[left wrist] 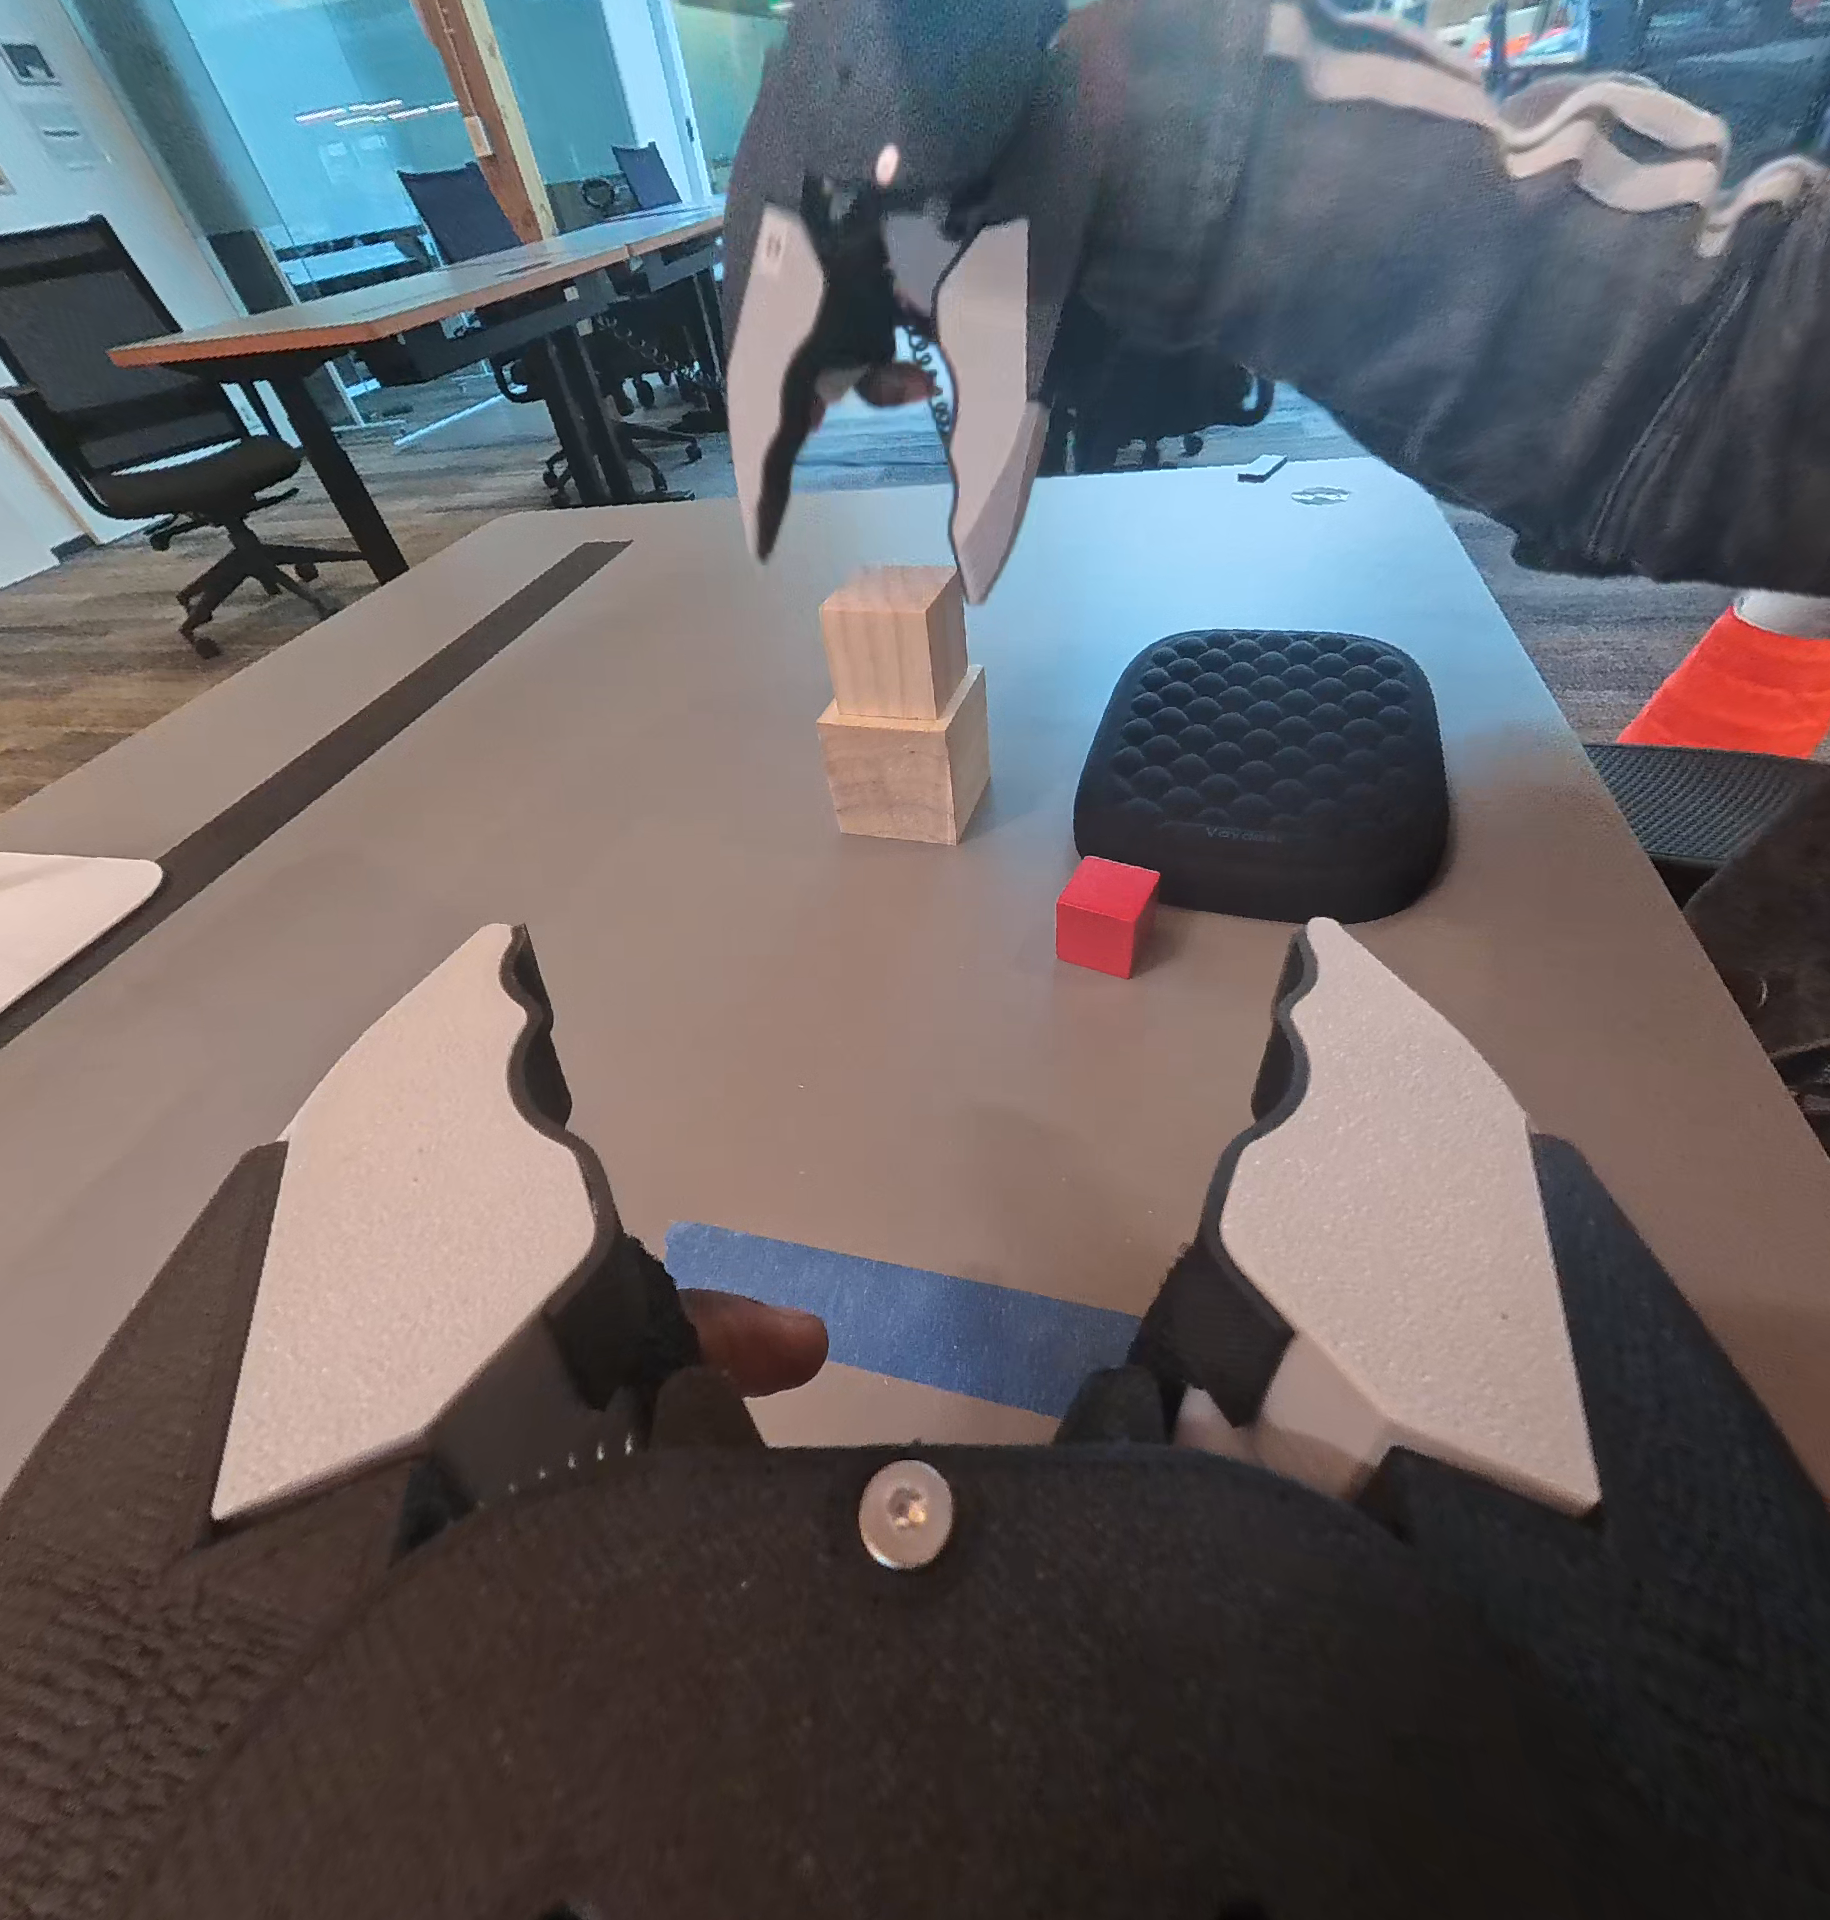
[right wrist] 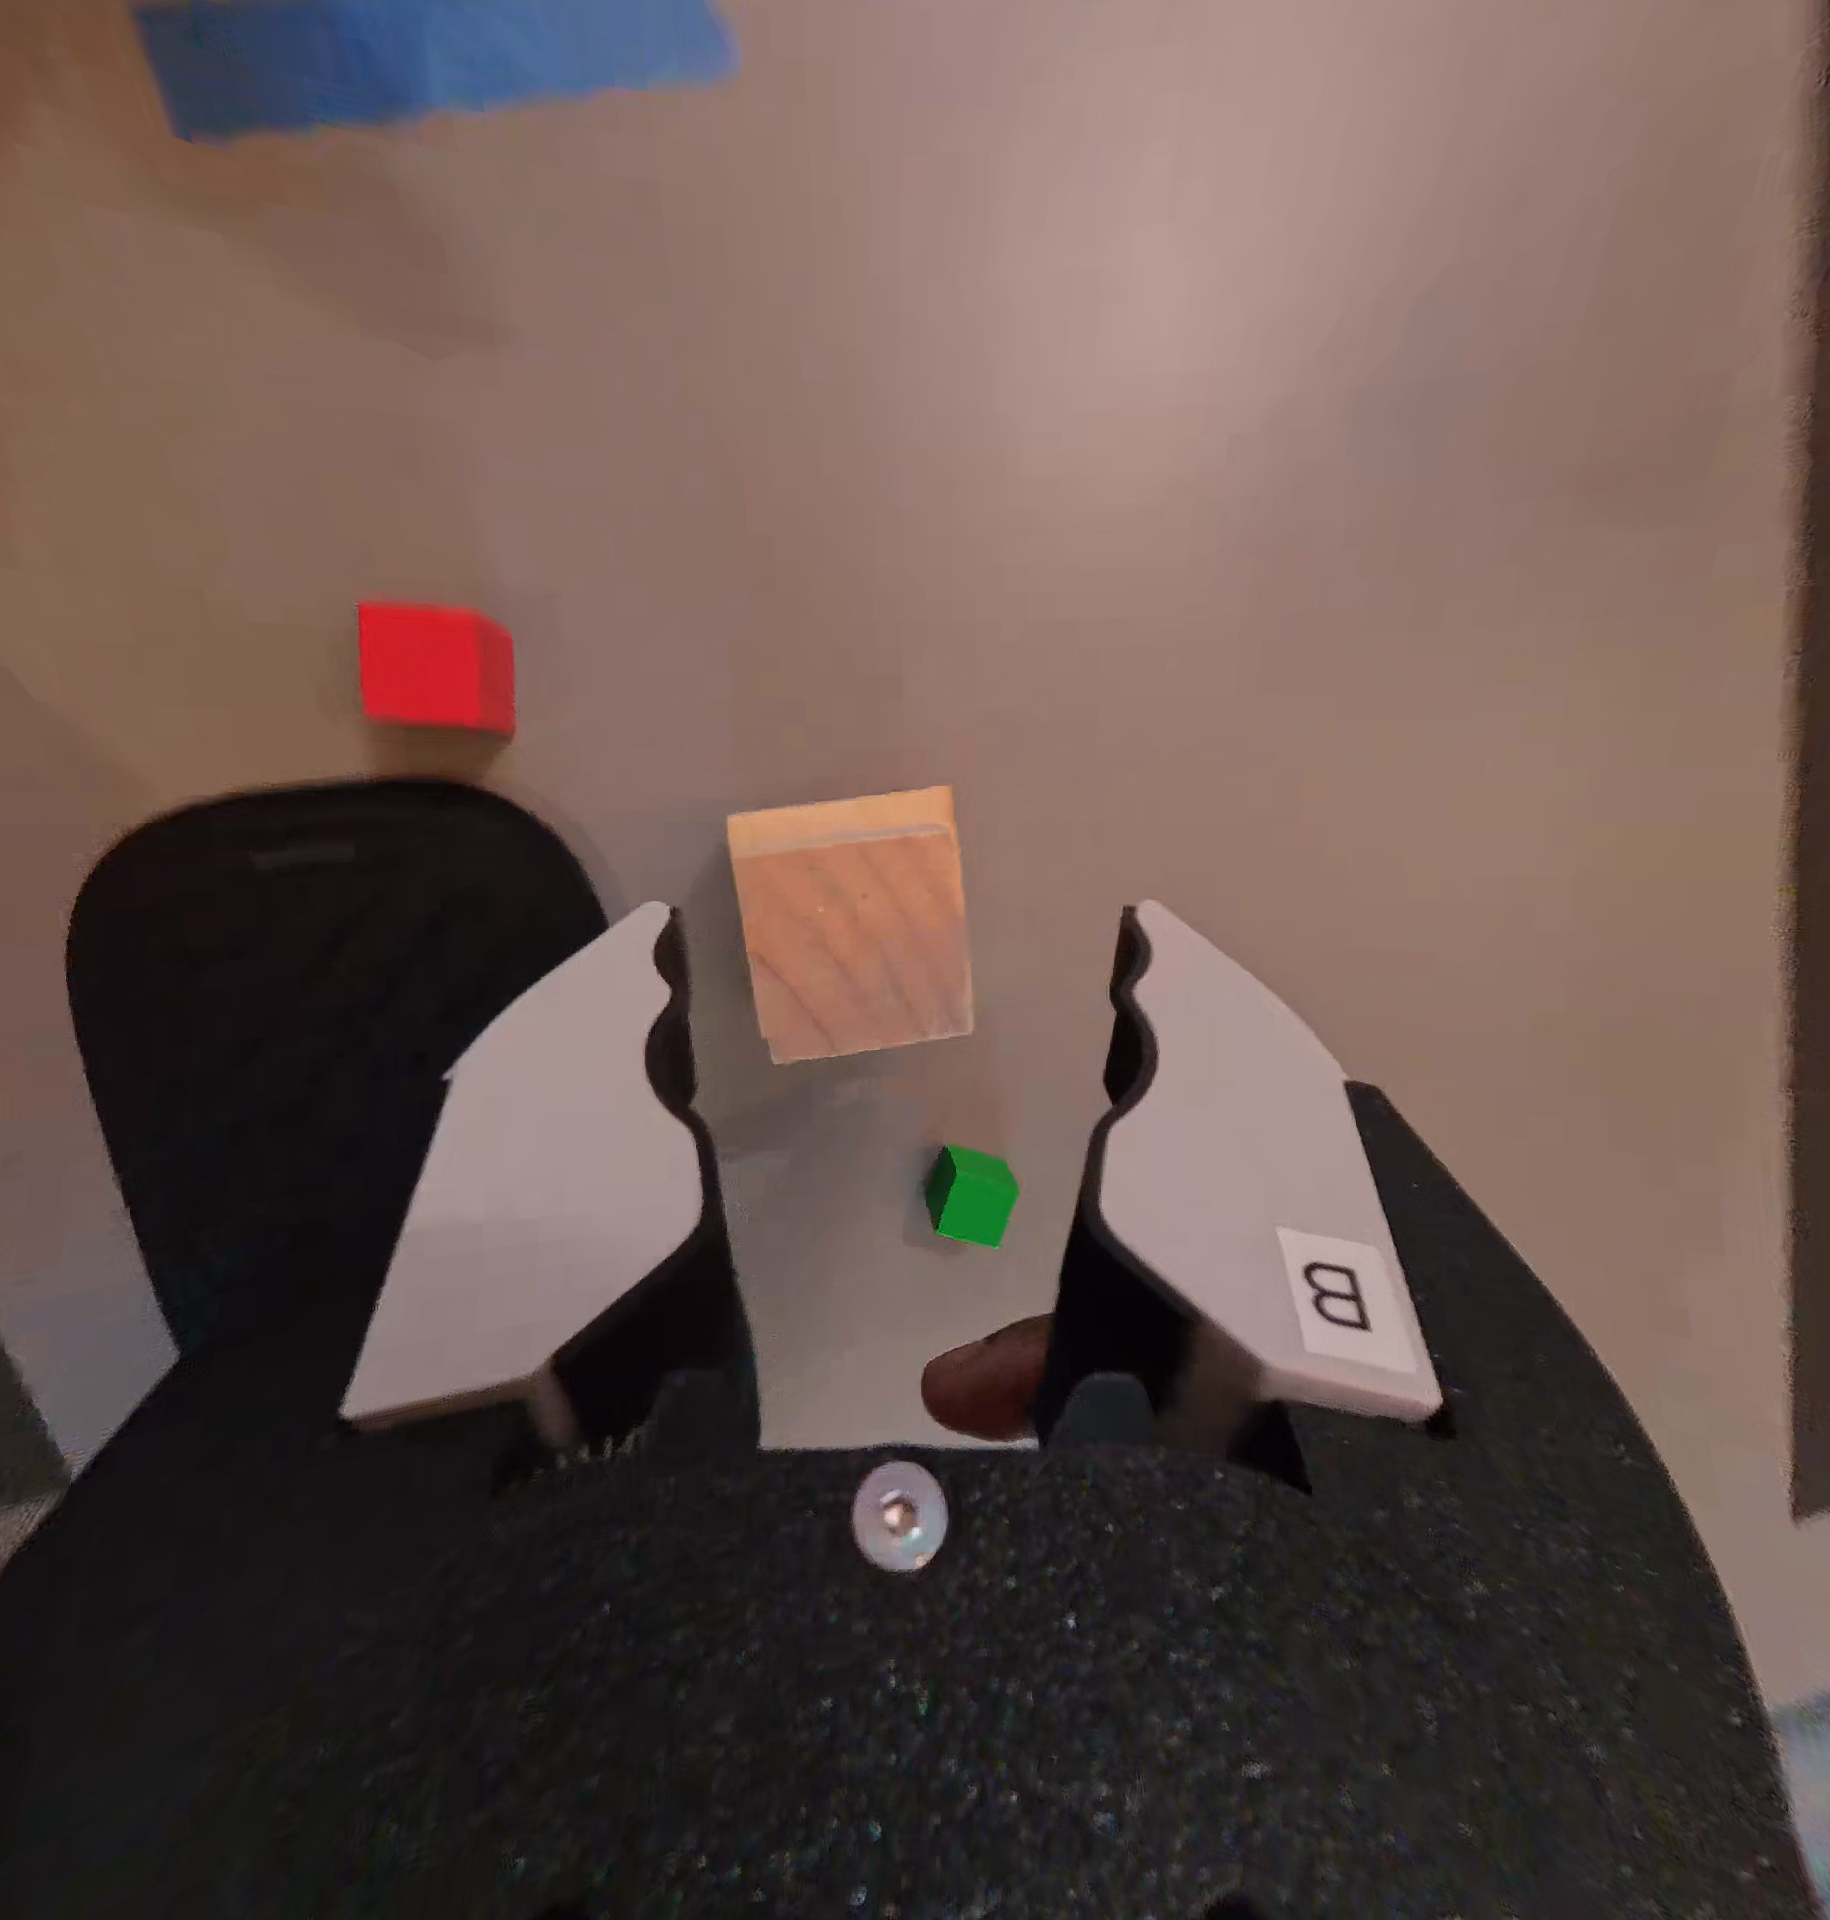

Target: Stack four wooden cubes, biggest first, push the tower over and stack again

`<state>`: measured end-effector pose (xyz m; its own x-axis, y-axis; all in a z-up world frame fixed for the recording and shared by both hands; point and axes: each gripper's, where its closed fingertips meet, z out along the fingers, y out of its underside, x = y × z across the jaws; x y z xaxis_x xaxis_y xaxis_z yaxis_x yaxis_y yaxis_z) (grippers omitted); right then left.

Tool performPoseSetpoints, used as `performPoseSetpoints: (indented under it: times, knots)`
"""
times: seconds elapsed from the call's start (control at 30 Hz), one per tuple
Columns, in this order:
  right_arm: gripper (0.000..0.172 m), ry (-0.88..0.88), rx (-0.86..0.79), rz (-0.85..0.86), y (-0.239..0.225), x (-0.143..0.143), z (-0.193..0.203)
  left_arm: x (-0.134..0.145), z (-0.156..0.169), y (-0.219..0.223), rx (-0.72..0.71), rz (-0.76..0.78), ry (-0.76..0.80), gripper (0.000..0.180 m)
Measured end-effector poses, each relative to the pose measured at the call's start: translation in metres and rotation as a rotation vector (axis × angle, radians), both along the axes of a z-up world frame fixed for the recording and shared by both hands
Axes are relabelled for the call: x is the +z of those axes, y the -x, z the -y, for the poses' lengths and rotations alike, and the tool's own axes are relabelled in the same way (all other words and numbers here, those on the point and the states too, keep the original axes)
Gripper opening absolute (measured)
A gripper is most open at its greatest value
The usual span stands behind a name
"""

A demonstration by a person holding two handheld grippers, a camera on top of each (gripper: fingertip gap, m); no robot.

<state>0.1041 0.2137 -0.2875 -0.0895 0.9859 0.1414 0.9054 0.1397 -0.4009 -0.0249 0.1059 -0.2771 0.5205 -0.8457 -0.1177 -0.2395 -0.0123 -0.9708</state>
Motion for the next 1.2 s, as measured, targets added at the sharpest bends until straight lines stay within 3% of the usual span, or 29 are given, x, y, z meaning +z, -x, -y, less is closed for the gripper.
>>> performPoseSetpoints:
  times: [0.07, 0.13, 0.23, 0.4, 0.5, 0.57, 0.63, 0.8, 1.0, 1.2]
  knots:
    - [0.07, -0.072, -0.029, -0.103, 0.014, 0.02, 0.015, -0.001, 0.0, 0.0, 0.001, -0.002, 0.002, 0.129]
    - [0.065, -0.038, 0.007, -0.182, 0.031, 0.025, 0.053, -0.001, 0.0, 0.0, 0.0, -0.003, 0.002, 0.129]
    - [0.062, 0.103, 0.077, -0.113, 0.04, -0.01, 0.105, 0.0, 0.001, -0.001, -0.007, 0.001, 0.0, 0.129]
    - [0.056, 0.124, 0.003, 0.01, 0.04, -0.068, 0.108, 0.0, 0.002, -0.002, -0.007, -0.007, -0.005, 0.129]
    - [0.028, 0.07, 0.049, 0.042, 0.038, -0.079, 0.104, 0.0, 0.001, -0.001, -0.003, -0.001, -0.002, 0.129]
    - [0.028, 0.076, 0.092, 0.006, 0.038, -0.066, 0.104, 0.001, 0.001, -0.001, -0.004, 0.0, -0.004, 0.129]
    - [0.028, 0.083, 0.142, -0.057, 0.034, -0.035, 0.102, 0.001, 0.001, -0.001, -0.004, -0.002, -0.007, 0.129]
    - [0.027, -0.026, 0.157, -0.054, -0.002, 0.038, 0.051, 0.002, 0.001, -0.001, -0.004, 0.002, -0.011, 0.129]
    - [0.027, 0.014, 0.163, 0.076, -0.019, 0.025, 0.008, 0.004, 0.001, 0.0, 0.002, 0.008, -0.016, 0.129]
    - [0.028, 0.046, 0.133, 0.058, -0.013, 0.012, 0.004, 0.002, 0.001, -0.001, -0.003, 0.009, -0.01, 0.129]
